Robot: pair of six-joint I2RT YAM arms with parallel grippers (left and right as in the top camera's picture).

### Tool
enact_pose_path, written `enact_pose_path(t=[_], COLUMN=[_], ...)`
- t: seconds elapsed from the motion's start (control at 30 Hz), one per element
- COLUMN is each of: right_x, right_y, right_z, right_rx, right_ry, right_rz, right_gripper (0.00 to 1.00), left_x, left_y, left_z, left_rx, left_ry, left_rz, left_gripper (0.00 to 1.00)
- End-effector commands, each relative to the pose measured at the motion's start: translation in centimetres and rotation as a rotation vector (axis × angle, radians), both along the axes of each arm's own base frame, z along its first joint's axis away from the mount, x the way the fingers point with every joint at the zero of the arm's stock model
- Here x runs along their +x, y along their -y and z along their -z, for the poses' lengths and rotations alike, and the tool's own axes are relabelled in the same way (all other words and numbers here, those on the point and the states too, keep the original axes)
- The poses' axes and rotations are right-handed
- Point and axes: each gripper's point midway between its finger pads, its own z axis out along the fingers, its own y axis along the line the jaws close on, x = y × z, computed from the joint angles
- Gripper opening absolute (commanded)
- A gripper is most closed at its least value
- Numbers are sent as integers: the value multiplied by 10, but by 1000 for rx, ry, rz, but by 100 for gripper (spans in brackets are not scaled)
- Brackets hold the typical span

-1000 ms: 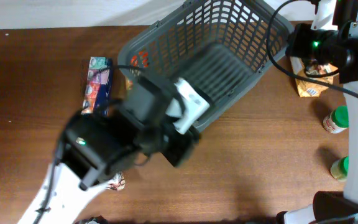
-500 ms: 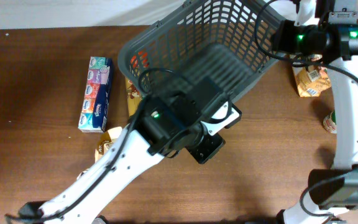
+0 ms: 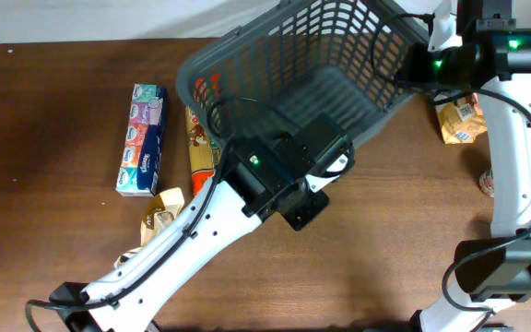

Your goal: Pack container

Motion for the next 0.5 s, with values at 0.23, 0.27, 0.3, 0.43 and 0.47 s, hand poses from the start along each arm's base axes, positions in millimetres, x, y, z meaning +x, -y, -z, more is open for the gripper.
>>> enact_pose_path(t=[0.23, 0.27, 0.3, 0.43, 0.47], right_x=[-30, -32, -35, -44, -46], right_y=[-3, -3, -3, -4, -5], right_z=[17, 18, 19, 21, 21], right_rx=[-18, -21, -21, -20, -20], right_ry=[-144, -152, -163, -200, -206], right_rz=[-27, -35, -37, -39, -43], right_gripper=[4, 4, 4, 4, 4], left_x=[46, 49, 52, 66, 68], left_y=[-44, -47, -51, -63, -65], left_z=[-3, -3, -3, -5, -5], left_rx=[56, 56, 56, 54, 51], left_ry=[68, 67, 68, 86, 89], left_rz=[-151, -164, -176, -225, -234], left_gripper=[2, 2, 2, 2, 2])
